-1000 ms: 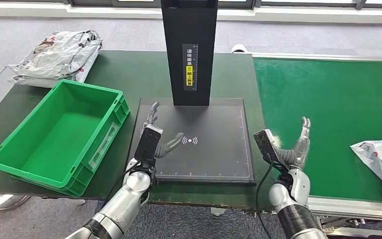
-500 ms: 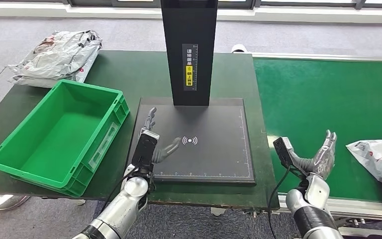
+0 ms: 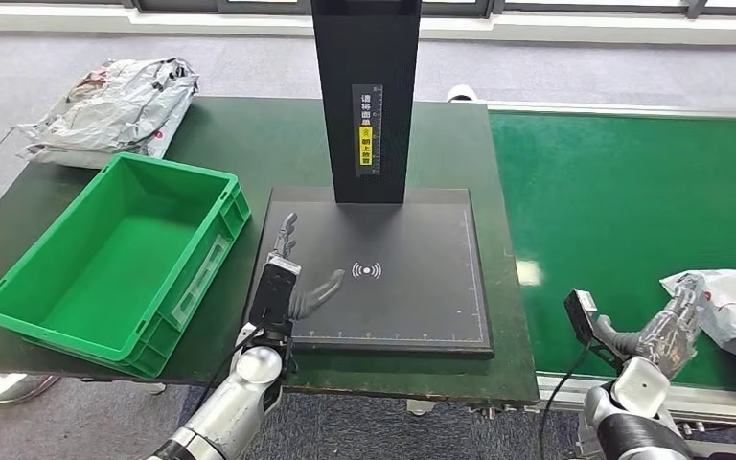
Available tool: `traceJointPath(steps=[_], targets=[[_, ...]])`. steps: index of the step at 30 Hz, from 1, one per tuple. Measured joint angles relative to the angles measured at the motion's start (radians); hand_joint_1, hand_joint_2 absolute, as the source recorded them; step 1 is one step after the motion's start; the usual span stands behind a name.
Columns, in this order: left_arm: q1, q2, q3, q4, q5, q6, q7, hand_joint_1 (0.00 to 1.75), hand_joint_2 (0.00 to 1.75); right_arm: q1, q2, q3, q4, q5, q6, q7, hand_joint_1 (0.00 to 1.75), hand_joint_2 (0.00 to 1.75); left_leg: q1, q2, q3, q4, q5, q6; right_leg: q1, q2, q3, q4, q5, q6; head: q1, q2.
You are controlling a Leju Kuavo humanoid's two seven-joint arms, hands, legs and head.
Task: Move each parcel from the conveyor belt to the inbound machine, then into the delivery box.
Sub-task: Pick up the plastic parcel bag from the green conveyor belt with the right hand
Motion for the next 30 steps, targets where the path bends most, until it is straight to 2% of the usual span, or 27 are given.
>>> traceJointPath(steps=[8,13,25,30], targets=[[0.006,0.001,0.004,0.000,0.002,-0.001,0.000,0.00,1.75,-0.005,-0.010,0.000,0.022,0.011,0.003,0.009,0.00,1.75,0.000,0.000,0.000,0.000,0.000,0.000,0.000,0.000,0.000,0.000,0.000,0.000,0.000,0.000],[0.033,0.001,0.015,-0.023,-0.003,-0.005,0.002,0.00,1.75,-0.009,-0.027,0.000,0.049,0.120,0.086,0.132,0.00,1.75,0.000,0.000,0.000,0.000,0.000,0.000,0.000,0.000,0.000,0.000,0.000,0.000,0.000,0.000],[0.069,0.001,0.020,-0.069,-0.021,-0.012,0.010,0.00,1.75,-0.007,-0.036,0.000,0.049,0.171,0.129,0.170,0.00,1.75,0.000,0.000,0.000,0.000,0.000,0.001,0.000,0.000,0.000,0.000,0.000,0.001,0.000,0.000],[0.072,0.001,0.021,-0.080,-0.031,-0.018,0.024,0.00,1.75,-0.003,-0.046,0.000,0.049,0.171,0.195,0.180,0.00,1.75,0.000,0.000,0.000,0.000,0.000,0.001,0.000,0.000,0.000,0.000,-0.001,0.001,0.000,0.000]])
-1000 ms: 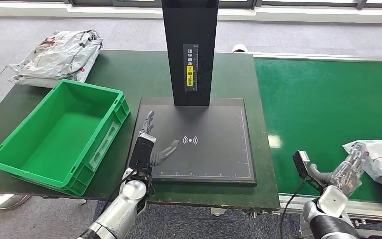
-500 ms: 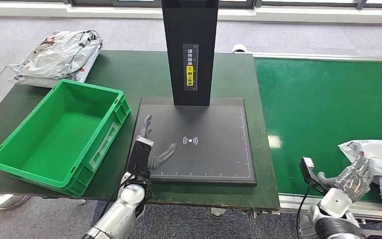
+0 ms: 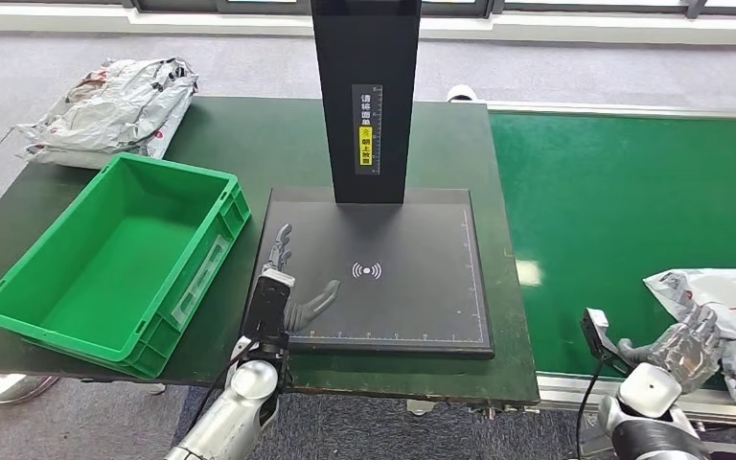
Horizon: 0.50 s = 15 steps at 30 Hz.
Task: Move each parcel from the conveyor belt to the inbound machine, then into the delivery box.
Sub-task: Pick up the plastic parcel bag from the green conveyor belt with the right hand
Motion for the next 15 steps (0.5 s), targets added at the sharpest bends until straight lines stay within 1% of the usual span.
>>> traceJointPath(steps=[3,7,10,15], targets=[[0.000,0.000,0.000,-0.003,-0.004,-0.005,0.005,0.00,1.75,0.011,-0.009,0.000,-0.001,0.000,0.038,0.002,0.00,1.75,0.000,0.000,0.000,0.000,0.000,0.000,0.000,0.000,0.000,0.000,0.000,0.000,0.000,0.000],[-0.001,-0.001,0.000,-0.007,-0.005,-0.011,0.011,0.00,1.75,0.035,-0.019,-0.001,-0.012,0.001,0.055,0.004,0.00,1.75,0.000,0.000,0.000,0.000,0.000,0.000,0.000,0.000,0.000,0.000,0.000,0.000,0.000,0.000],[-0.001,-0.001,0.000,-0.011,-0.005,-0.013,0.012,0.00,1.75,0.047,-0.021,-0.007,-0.022,0.001,0.055,0.004,0.00,1.75,0.000,0.000,0.000,0.000,0.000,0.000,-0.001,0.000,0.000,0.000,0.000,0.000,0.000,0.000],[0.000,-0.001,0.003,-0.018,-0.005,-0.015,0.012,0.00,1.75,0.064,-0.022,-0.025,-0.040,-0.004,0.031,-0.005,0.00,1.75,0.000,0.000,0.000,0.000,0.000,0.001,-0.001,0.000,0.000,0.000,0.000,0.000,0.000,0.000]])
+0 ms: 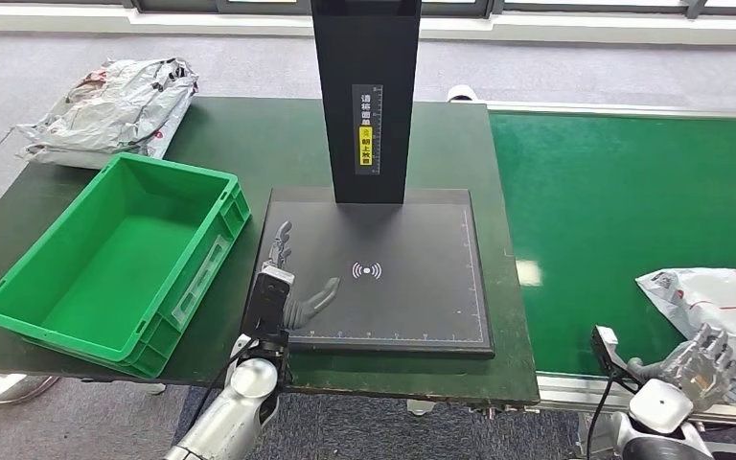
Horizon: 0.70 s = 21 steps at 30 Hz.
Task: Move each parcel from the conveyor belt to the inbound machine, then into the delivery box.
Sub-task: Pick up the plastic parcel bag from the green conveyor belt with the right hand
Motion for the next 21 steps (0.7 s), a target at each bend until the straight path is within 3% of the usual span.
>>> traceJointPath(steps=[21], targets=[[0.000,-0.004,0.024,-0.003,0.000,-0.016,0.001,0.00,1.75,0.066,-0.023,-0.058,-0.105,0.004,-0.006,-0.001,0.00,1.75,0.000,0.000,0.000,0.000,0.000,0.001,-0.001,0.000,0.000,0.000,-0.001,0.001,0.000,0.000]])
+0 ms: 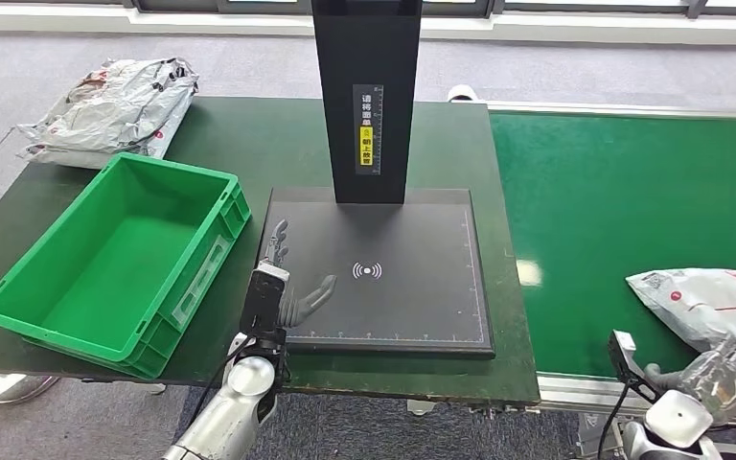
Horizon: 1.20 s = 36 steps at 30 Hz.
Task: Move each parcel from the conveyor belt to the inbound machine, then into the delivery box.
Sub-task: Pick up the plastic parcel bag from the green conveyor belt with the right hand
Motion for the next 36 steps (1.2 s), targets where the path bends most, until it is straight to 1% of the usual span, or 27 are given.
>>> traceJointPath(steps=[10,27,29,32,33,36], targets=[[-0.001,-0.006,0.005,0.005,0.006,-0.005,-0.018,0.00,1.75,-0.060,-0.054,0.000,0.009,0.000,-0.043,-0.010,0.00,1.75,0.000,0.000,0.000,0.000,0.000,0.000,-0.001,0.000,0.000,0.000,0.000,0.000,0.000,0.000],[-0.009,-0.006,0.005,0.016,0.016,-0.005,-0.022,0.00,1.75,-0.071,-0.075,0.000,0.032,0.000,-0.029,-0.016,0.00,1.75,-0.001,0.000,0.000,0.000,0.000,0.001,-0.001,0.000,0.000,0.000,0.000,0.001,0.000,0.000],[-0.012,-0.006,0.005,0.018,0.016,-0.005,-0.023,0.00,1.75,-0.072,-0.076,0.000,0.036,-0.001,0.001,-0.014,0.00,1.75,-0.001,0.000,0.000,0.000,0.000,0.001,-0.001,0.000,0.000,0.000,0.000,0.001,0.000,0.000],[-0.021,-0.006,0.005,0.024,0.016,-0.011,-0.022,0.00,1.75,-0.070,-0.075,-0.001,0.045,-0.008,0.106,-0.021,0.00,1.75,-0.001,0.000,0.000,0.000,0.000,0.001,-0.001,0.000,0.000,0.000,0.000,0.001,0.000,0.000],[-0.024,-0.006,0.005,0.027,0.017,-0.015,-0.022,0.00,1.75,-0.068,-0.074,-0.001,0.049,-0.012,0.149,-0.029,0.04,1.75,0.000,0.000,0.000,0.000,0.000,0.001,-0.001,0.000,0.000,0.000,0.000,0.001,0.000,0.000],[-0.035,-0.006,0.005,0.040,0.018,-0.026,-0.023,0.00,1.75,-0.064,-0.067,-0.004,0.065,-0.029,0.268,-0.066,1.35,1.75,0.000,0.000,0.000,0.000,0.000,0.001,-0.001,0.000,0.000,0.000,0.000,0.001,0.000,0.000]])
